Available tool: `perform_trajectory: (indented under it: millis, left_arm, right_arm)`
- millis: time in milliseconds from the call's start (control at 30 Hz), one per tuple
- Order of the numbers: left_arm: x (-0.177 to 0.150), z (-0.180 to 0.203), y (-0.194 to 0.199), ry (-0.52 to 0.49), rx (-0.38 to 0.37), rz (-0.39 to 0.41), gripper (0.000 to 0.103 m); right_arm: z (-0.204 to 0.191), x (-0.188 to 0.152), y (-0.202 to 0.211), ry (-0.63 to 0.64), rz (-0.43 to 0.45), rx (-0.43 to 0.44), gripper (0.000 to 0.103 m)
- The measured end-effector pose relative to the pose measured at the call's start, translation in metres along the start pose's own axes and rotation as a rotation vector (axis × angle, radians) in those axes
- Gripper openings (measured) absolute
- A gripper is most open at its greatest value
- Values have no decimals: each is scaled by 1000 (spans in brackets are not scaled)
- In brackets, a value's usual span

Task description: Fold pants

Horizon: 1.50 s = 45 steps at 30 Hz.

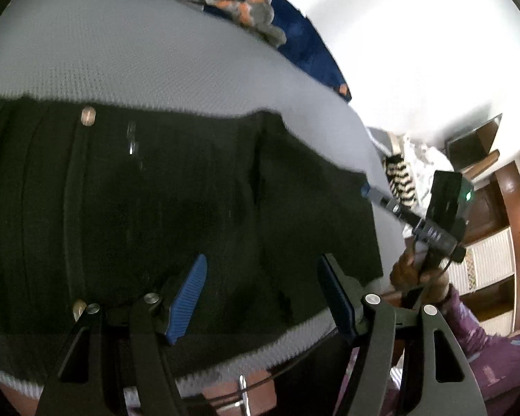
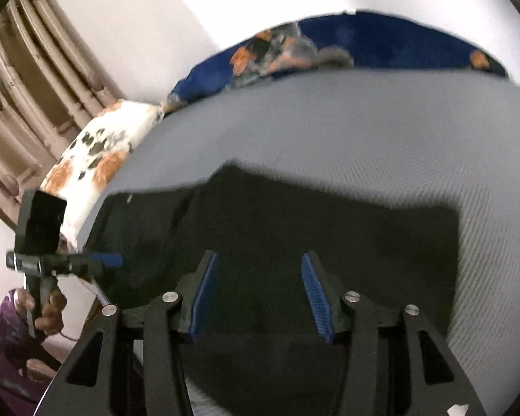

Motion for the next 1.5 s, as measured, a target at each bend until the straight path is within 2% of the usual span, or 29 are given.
perform_trajectory:
  millis: [67,133,167,267,300,367,400,500,567,667,733,767,833,900,967,1033,1067,1100,1133,1267,1367,1500]
  left_arm:
    - [-7,2,6,-11,16,4,67]
    - [-10,3,17,-12,29,18,67]
    - [-10,2,26,-5,38,35,67]
    - [-10,-9,59,33,64,101,67]
    - [-11,-18,70,56,90,123,69]
    - [-11,-41,95,130,139,167,70]
    - [-12,-53,105,160,157,180,72]
    - [-9,-92,129,212,248,190,72]
    - [-4,-113,136,210,201,208,74]
    - [9,-146,124,190,174,167,77]
    - [17,-159,108,172,61,133,77]
    - [19,-165,97,160,5,88,77]
    - [26,-171,78,108,3,33,76]
    - [32,-167,70,30,-36,28,77]
    - [39,-168,65,45,-87,24,77]
    - [42,-163,57,49,-93,26,77]
    - [42,-156,52,13,-65,11,73]
    - [39,-150,49,-13,-45,-15,54]
    - [38,-147,44,-25,-11,-33,41]
    - [36,-136,46,-52,52,-11,32]
    - [38,-125,60,-5,24,46,25]
    - [44,-79,74,-39,15,71,21]
  right_arm:
    - [-22,-22,-8,80,-46,-13,47]
    - [-45,-36,-17,222,-74,-124,47]
    - [-51,-38,-16,227,-64,-117,47]
    - [-70,-36,-13,142,-11,-11,47]
    - [-75,-41,-22,158,-41,-27,47]
    - [-82,-56,-50,239,-156,-103,44]
    - [-85,-59,-51,249,-143,-104,44]
    - [-87,-47,-29,127,-62,19,43]
    - [-77,-36,-13,30,-3,53,46]
    - [-64,-34,1,-78,15,82,47]
    - [-58,-35,7,-118,17,74,48]
    - [-56,-38,8,-130,17,67,48]
    - [-51,-42,13,-151,17,58,48]
    - [-49,-45,16,-176,17,53,49]
    - [-48,-44,14,-199,15,56,51]
    - [-49,-43,13,-215,18,62,53]
    - [-50,-42,11,-225,20,67,54]
    - [-51,-40,9,-241,23,79,54]
    - [-51,-39,9,-251,25,88,54]
    - [-52,-37,7,-289,35,111,55]
    - [-48,-40,9,-286,34,93,56]
    - [-33,-43,20,-321,53,91,56]
Point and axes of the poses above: each gripper's, at about its wrist camera, not at the fingertips, and y roughly against the way its jaws point, z to its right, x to its top, the point moved 5 cm from there along -y, roughly the way its jaws point, and after that the axes turned 5 degrees about -y, right-handed, at the moved point
